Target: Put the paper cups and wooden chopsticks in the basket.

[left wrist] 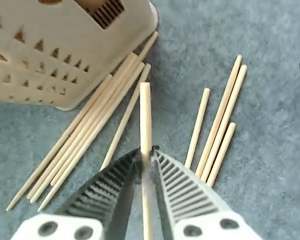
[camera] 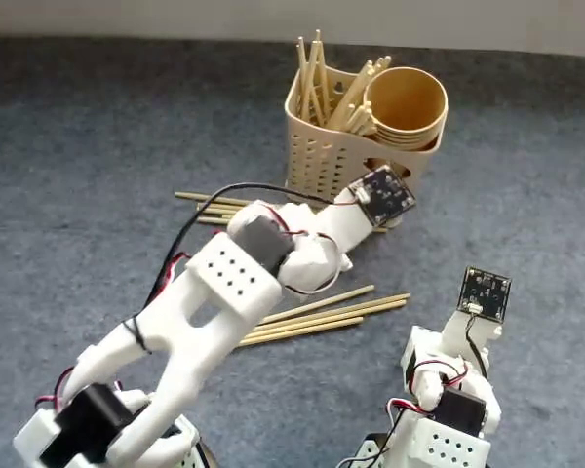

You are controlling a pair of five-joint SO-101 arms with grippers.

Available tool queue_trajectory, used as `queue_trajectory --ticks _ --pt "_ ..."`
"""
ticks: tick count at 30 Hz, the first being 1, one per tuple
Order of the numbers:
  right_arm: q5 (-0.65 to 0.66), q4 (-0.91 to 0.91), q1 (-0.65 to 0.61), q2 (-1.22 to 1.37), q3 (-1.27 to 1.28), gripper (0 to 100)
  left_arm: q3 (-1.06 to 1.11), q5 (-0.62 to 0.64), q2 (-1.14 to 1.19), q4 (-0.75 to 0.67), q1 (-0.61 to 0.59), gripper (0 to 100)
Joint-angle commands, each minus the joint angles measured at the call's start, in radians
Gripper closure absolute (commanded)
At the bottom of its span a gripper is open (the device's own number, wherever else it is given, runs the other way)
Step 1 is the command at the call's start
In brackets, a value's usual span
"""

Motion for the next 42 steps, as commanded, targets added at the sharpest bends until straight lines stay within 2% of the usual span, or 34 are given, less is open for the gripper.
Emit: queue_trajectory --ticks 1,10,17,30,36,42 --pt "0.000 0.005 0.010 -0.005 0.153 99.3 -0.015 0.048 -0.153 -0.046 -0.001 99" --pt "0.000 0.005 0.010 -0.005 0.153 99.3 -0.015 0.058 -0.325 -0.292 -0.013 99" --pt "0.000 0.005 0.010 -0.005 0.153 99.3 -0.015 0.060 -0.340 -0.583 -0.067 99" --pt "0.000 0.005 0.010 -0.005 0.153 99.3 -0.016 0.060 -0.334 -1.030 -0.068 99" --pt "0.000 0.005 0.010 -0.005 0.153 99.3 -0.016 0.060 -0.332 -1.145 -0.088 99" --pt "0.000 0.005 0.010 -0.005 0.153 99.3 -0.021 0.058 -0.260 -1.155 -0.113 99"
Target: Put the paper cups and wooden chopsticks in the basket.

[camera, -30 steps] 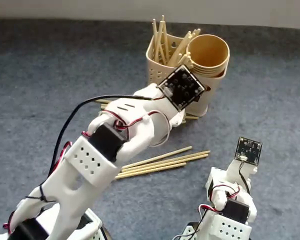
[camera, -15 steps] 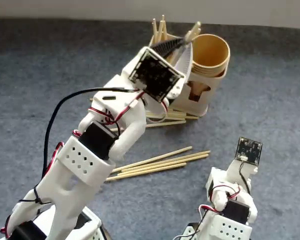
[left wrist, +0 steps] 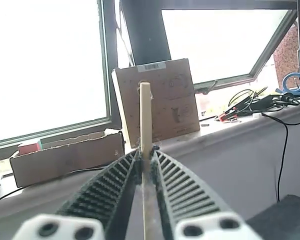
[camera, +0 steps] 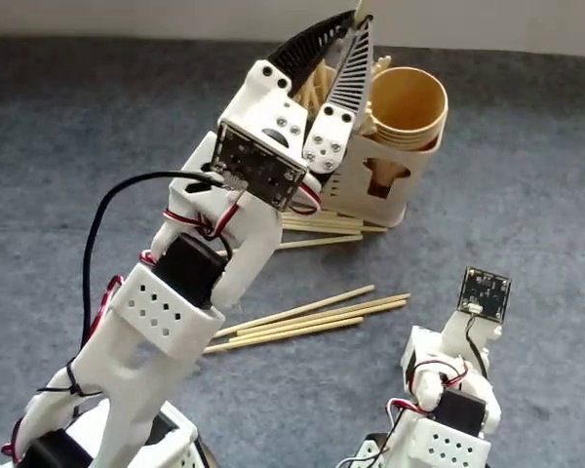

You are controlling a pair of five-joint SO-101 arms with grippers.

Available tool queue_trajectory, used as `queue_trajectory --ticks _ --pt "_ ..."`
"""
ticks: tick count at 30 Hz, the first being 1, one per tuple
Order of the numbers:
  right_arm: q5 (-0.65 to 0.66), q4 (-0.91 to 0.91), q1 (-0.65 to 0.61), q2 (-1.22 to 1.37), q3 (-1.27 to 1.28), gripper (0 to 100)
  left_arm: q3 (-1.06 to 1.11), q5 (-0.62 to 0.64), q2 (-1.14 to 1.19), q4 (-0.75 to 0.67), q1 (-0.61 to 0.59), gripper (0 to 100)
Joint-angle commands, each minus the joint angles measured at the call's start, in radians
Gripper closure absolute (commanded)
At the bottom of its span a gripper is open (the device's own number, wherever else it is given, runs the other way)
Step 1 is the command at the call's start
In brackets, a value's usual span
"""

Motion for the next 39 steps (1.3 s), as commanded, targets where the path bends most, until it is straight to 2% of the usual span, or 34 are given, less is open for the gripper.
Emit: queue_trajectory --ticks 1,8,15,20,23,26,33,39 --pt "0.000 0.005 0.010 -0.005 0.153 99.3 -0.035 0.008 0.058 -0.029 -0.048 99" --pt "0.000 0.005 0.010 -0.005 0.153 99.3 -0.099 0.009 0.225 -0.025 -0.113 99" --pt "0.000 0.005 0.010 -0.005 0.153 99.3 -0.091 0.009 0.274 -0.015 -0.120 99" --pt "0.000 0.005 0.010 -0.005 0.153 99.3 -0.101 0.020 0.271 0.097 -0.113 94" --pt "0.000 0.005 0.010 -0.005 0.153 99.3 -0.117 0.124 0.271 0.178 -0.124 90" --pt "0.000 0.005 0.010 -0.005 0.153 99.3 -0.185 0.161 0.271 0.327 -0.145 88" --pt "0.000 0.005 0.010 -0.005 0.153 99.3 -0.329 0.184 0.271 0.615 -0.148 87" --pt "0.000 0.005 0.010 -0.005 0.153 99.3 -0.344 0.181 0.271 0.775 -0.142 88"
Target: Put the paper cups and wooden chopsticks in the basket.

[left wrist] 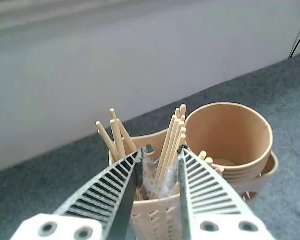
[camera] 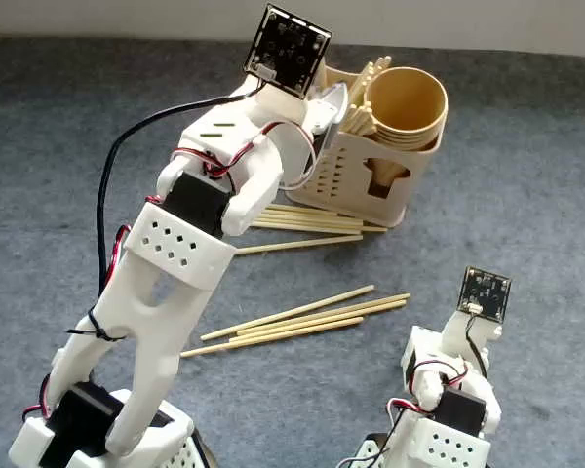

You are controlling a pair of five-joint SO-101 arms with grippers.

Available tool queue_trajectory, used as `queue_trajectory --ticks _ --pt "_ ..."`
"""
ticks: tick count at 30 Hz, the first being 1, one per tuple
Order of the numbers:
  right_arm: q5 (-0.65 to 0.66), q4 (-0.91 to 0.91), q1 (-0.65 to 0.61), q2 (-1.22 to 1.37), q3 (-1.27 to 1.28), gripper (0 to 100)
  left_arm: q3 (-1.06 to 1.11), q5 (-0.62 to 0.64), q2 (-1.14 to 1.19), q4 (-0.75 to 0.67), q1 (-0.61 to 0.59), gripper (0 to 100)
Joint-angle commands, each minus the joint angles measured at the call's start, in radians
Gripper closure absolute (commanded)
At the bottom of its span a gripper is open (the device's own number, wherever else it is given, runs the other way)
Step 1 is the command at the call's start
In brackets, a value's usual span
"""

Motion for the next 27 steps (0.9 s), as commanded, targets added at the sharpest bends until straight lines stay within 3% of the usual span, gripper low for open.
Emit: queue_trajectory --ticks 1,16,23,27 --pt "0.000 0.005 0.010 -0.005 0.153 99.3 -0.050 0.005 -0.015 0.103 0.012 88" --pt "0.000 0.005 0.010 -0.005 0.153 99.3 -0.047 0.005 -0.010 0.582 0.065 87" --pt "0.000 0.005 0.010 -0.005 0.153 99.3 0.117 0.000 -0.005 0.594 0.128 80" --pt "0.000 0.005 0.010 -0.005 0.153 99.3 0.259 -0.066 -0.005 0.568 0.165 79"
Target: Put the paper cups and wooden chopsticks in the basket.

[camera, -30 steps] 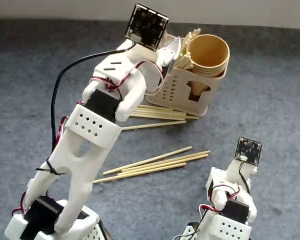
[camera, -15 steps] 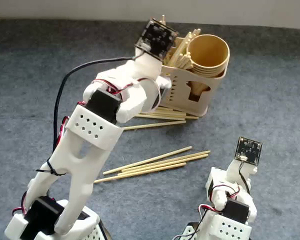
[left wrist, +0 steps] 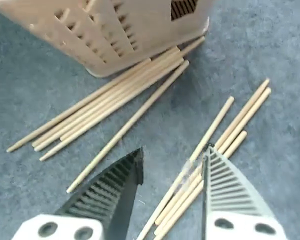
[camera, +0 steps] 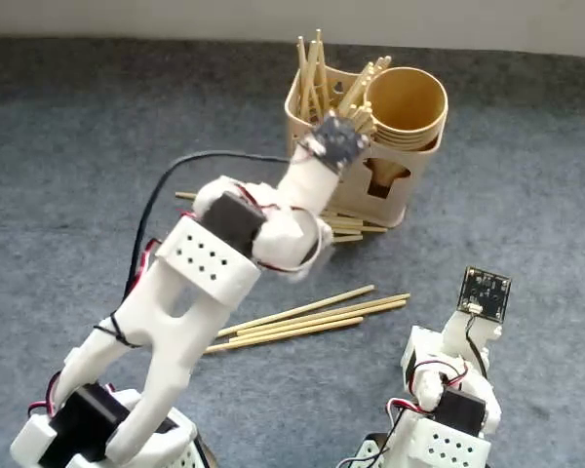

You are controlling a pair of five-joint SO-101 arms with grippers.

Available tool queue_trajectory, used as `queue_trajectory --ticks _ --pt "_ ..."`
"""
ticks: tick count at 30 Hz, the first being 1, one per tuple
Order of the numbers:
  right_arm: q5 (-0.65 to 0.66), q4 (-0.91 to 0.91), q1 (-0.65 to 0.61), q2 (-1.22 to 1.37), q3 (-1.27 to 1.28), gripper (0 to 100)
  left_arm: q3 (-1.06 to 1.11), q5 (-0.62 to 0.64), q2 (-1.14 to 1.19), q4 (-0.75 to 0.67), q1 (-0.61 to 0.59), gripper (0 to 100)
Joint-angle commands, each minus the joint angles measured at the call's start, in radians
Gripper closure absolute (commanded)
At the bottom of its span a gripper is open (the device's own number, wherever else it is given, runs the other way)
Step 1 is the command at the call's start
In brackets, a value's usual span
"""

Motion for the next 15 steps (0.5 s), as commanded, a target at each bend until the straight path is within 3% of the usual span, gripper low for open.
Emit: queue_trajectory --ticks 1,8,15 --pt "0.000 0.005 0.010 -0.005 0.153 99.3 0.122 -0.054 -0.002 -0.054 0.050 79" --pt "0.000 0.005 0.010 -0.005 0.153 99.3 0.367 -0.140 0.001 -0.319 0.056 83" --pt "0.000 0.005 0.010 -0.005 0.153 99.3 0.386 -0.141 0.061 -0.376 0.067 83"
